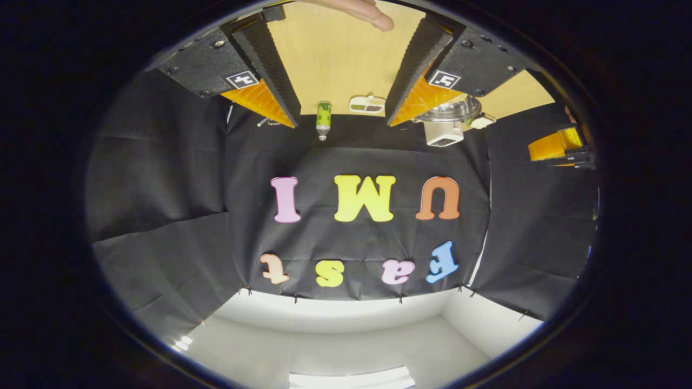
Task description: First push the handle of the pot to place it horizontally, then grasp the pot with both hands and set it on the induction cooktop.
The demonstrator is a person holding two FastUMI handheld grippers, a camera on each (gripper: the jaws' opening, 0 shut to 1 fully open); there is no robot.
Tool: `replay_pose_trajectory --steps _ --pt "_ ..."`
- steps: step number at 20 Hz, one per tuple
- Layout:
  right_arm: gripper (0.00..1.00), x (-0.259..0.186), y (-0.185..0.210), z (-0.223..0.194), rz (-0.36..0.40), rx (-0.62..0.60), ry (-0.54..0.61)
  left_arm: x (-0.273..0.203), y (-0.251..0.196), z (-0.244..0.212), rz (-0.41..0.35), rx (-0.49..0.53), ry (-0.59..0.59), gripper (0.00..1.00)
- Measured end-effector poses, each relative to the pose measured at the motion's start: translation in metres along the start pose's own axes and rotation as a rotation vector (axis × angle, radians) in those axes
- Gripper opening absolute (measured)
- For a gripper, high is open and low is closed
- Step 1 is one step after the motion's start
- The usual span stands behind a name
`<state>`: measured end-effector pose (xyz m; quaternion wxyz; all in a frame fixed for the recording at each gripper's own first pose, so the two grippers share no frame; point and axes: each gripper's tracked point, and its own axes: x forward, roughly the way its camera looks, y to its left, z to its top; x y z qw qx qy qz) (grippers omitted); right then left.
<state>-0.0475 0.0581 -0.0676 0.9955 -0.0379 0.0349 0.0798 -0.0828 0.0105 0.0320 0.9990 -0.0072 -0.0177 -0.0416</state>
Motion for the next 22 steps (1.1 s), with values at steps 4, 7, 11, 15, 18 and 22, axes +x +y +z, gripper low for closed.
replay_pose_trajectory --steps 4,7,11,15,18,22 --pt "0.96 0.0000 -0.0030 -0.0010 -0.005 0.000 0.004 0.0009 0.0000 -0.0002 0.003 0.005 -0.002 0.95" --pt "0.96 0.0012 -0.0048 -0.0037 -0.009 0.000 0.008 -0.0006 -0.0027 0.0023 -0.003 0.004 -0.008 0.95" --pt "0.96 0.0022 -0.0041 -0.0052 -0.010 0.003 0.014 -0.0011 -0.0053 0.0005 -0.010 0.008 -0.008 0.95" --pt "0.96 0.0026 -0.0021 -0.0042 -0.008 0.008 0.012 -0.0007 -0.0051 0.0011 -0.011 0.008 -0.009 0.84" --pt "0.99 0.0017 -0.0014 -0.0030 -0.008 0.011 0.008 -0.0030 -0.0051 0.0045 -0.013 0.008 -0.019 0.95" --pt "0.96 0.0007 -0.0018 -0.0049 -0.007 0.011 0.013 -0.0064 -0.0071 0.0074 -0.019 0.008 -0.025 0.95"
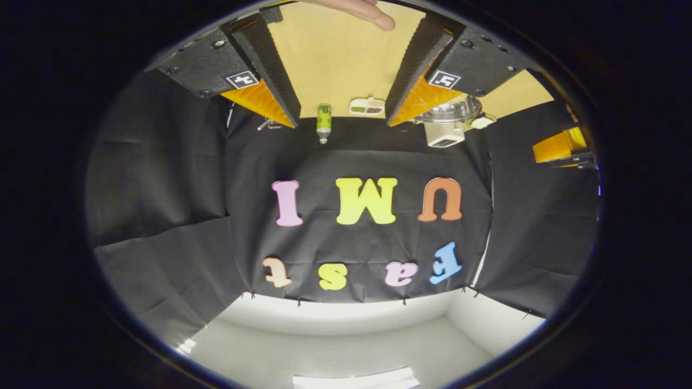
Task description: First push the handle of the pot to place it horizontally, then grasp the pot with both hands and set it on the induction cooktop.
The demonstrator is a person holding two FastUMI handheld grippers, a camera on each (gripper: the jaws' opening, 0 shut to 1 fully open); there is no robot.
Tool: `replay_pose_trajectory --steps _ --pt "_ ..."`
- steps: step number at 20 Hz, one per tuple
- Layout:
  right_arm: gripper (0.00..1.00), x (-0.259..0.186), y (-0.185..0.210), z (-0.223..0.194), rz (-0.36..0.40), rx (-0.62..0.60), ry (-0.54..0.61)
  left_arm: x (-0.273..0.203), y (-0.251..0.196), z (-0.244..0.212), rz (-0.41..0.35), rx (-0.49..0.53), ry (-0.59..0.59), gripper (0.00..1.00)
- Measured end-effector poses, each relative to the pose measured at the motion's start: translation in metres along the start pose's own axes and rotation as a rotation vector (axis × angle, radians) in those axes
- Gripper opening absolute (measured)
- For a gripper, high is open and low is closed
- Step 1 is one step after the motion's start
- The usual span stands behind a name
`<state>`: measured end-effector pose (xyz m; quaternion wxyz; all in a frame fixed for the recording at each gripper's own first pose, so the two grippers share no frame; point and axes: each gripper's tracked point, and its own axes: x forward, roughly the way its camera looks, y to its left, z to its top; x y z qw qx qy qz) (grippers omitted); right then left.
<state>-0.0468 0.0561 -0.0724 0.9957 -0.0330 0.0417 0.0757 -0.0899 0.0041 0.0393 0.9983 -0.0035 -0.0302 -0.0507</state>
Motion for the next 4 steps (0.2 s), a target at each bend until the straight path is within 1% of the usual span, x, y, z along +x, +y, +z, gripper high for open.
replay_pose_trajectory --steps 4 --pt "0.96 -0.0006 -0.0041 0.0015 -0.012 -0.003 -0.007 -0.0012 -0.0041 0.0004 -0.009 -0.004 -0.003 0.95"
